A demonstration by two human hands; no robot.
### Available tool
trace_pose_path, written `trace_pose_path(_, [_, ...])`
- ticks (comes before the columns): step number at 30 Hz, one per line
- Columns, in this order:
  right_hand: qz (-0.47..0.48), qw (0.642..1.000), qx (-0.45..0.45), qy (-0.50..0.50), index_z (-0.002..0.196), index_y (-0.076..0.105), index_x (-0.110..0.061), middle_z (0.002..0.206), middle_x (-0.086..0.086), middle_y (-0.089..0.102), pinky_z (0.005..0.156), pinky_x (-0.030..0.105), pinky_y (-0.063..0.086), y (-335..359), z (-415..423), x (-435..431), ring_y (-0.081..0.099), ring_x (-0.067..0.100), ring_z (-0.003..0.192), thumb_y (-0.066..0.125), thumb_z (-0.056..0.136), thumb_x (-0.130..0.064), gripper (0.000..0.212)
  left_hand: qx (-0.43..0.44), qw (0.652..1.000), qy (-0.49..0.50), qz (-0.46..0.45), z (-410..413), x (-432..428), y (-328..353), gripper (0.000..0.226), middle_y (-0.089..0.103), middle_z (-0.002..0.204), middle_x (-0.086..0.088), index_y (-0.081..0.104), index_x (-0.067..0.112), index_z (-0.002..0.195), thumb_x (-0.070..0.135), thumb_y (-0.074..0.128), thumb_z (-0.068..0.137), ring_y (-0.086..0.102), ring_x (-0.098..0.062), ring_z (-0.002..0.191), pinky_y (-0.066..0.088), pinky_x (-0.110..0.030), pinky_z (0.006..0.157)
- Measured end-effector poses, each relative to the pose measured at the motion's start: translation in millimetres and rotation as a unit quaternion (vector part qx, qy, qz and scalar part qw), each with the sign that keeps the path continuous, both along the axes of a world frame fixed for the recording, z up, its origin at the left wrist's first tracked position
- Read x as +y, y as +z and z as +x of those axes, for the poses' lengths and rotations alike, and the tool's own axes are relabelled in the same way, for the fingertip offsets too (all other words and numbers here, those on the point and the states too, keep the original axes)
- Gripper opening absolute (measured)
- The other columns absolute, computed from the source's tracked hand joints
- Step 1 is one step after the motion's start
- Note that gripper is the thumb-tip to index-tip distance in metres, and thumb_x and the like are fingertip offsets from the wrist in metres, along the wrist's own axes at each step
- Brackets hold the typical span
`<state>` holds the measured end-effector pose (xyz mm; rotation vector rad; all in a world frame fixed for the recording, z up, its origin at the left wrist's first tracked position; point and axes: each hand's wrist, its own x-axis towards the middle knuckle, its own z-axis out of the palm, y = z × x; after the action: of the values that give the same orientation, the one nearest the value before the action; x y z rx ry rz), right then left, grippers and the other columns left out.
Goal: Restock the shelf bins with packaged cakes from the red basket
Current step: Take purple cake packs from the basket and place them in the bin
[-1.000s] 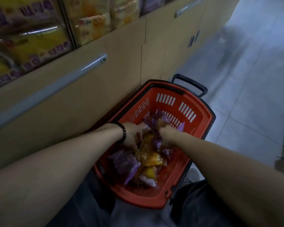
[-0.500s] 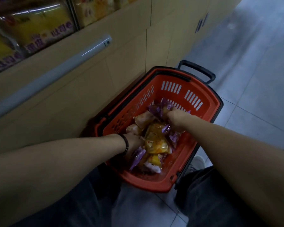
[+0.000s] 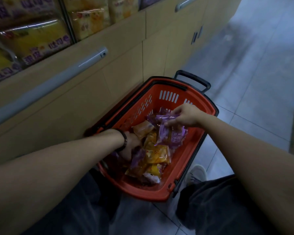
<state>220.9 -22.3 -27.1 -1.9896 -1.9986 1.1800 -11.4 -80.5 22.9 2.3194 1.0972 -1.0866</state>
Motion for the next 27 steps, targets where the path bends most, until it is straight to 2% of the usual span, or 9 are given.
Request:
trace_pose_path(1, [-0.011,0.999,0.037,-0.022,0.083,0.08,-0.02,0.079,0.006,0.076,0.064,0.038,0.058,5,3,0,0.072,0.023,0.076,0.094,0.065,-0.056,0.043,-0.04,0.997,0.04,-0.046,-4,7,13,0.025,0.059,0.13,-0.019,0.054,-0.01,0.125,0.007,0.048,0.108,0.055,-0.022,0.105,0.037,-0.001,0.052])
trace_pose_path(2, [-0.018,0.996,0.07,-0.043,0.081,0.079,-0.017,0.076,0.007,0.075,0.062,0.037,0.06,10,6,0,0.072,0.023,0.071,0.096,0.063,-0.052,0.043,-0.065,0.994,0.077,-0.049,-11,21,13,0.022,0.063,0.114,-0.017,0.058,-0.013,0.112,0.008,0.054,0.106,0.053,-0.02,0.092,0.04,-0.004,0.055])
trace_pose_path(6, [-0.024,0.973,0.201,-0.114,0.093,0.077,-0.004,0.078,0.009,0.073,0.069,0.05,0.066,34,15,1,0.072,0.023,0.072,0.098,0.059,-0.044,0.056,-0.188,0.94,0.218,-0.183,-53,67,-26,0.046,0.065,0.128,0.003,0.056,0.02,0.137,0.03,0.072,0.096,0.06,-0.014,0.118,0.045,-0.026,0.101])
trace_pose_path(10, [0.017,0.94,0.309,-0.146,0.101,0.073,0.007,0.076,0.018,0.06,0.061,0.034,0.049,49,20,1,0.054,0.031,0.072,0.093,0.066,-0.042,0.064,-0.358,0.781,0.408,-0.307,-71,83,-17,0.083,0.063,0.142,0.002,0.053,0.042,0.142,0.043,0.093,0.069,0.053,-0.025,0.137,0.034,-0.053,0.12])
trace_pose_path(13, [0.064,0.906,0.377,-0.181,0.101,0.079,-0.004,0.089,0.018,0.07,0.069,0.04,0.045,62,21,3,0.057,0.033,0.083,0.089,0.07,-0.043,0.051,-0.454,0.631,0.523,-0.35,-75,87,-12,0.068,0.065,0.137,-0.016,0.06,0.021,0.139,0.034,0.084,0.077,0.059,-0.037,0.126,0.038,-0.056,0.115])
trace_pose_path(16, [0.068,0.881,0.423,-0.198,0.106,0.08,-0.012,0.104,0.02,0.076,0.083,0.047,0.051,70,19,4,0.068,0.031,0.09,0.085,0.076,-0.042,0.043,-0.489,0.565,0.571,-0.34,-71,85,0,0.056,0.069,0.117,-0.018,0.065,0.009,0.13,0.044,0.065,0.087,0.067,-0.034,0.099,0.046,-0.051,0.103])
trace_pose_path(20, [0.027,0.873,0.453,-0.18,0.105,0.072,-0.01,0.095,0.013,0.076,0.067,0.033,0.057,75,15,4,0.072,0.021,0.075,0.083,0.081,-0.035,0.036,-0.592,0.468,0.584,-0.3,-58,84,11,0.038,0.067,0.103,-0.025,0.069,0.009,0.117,0.039,0.053,0.1,0.073,-0.035,0.077,0.063,-0.048,0.068])
trace_pose_path(23, [-0.023,0.867,0.463,-0.181,0.091,0.063,-0.012,0.062,-0.002,0.057,0.048,0.022,0.041,74,5,7,0.046,0.008,0.049,0.074,0.092,-0.008,0.012,-0.596,0.491,0.539,-0.335,-53,80,9,0.063,0.066,0.128,-0.028,0.06,0.001,0.137,0.028,0.076,0.083,0.069,-0.037,0.104,0.055,-0.054,0.099])
trace_pose_path(27, [-0.042,0.861,0.476,-0.173,0.098,0.059,-0.012,0.065,-0.002,0.054,0.054,0.026,0.033,70,-2,12,0.043,0.009,0.052,0.072,0.079,-0.001,0.025,-0.592,0.55,0.507,-0.302,-46,88,-2,0.069,0.061,0.137,-0.026,0.054,0.005,0.143,0.002,0.078,0.078,0.061,-0.041,0.121,0.044,-0.059,0.111])
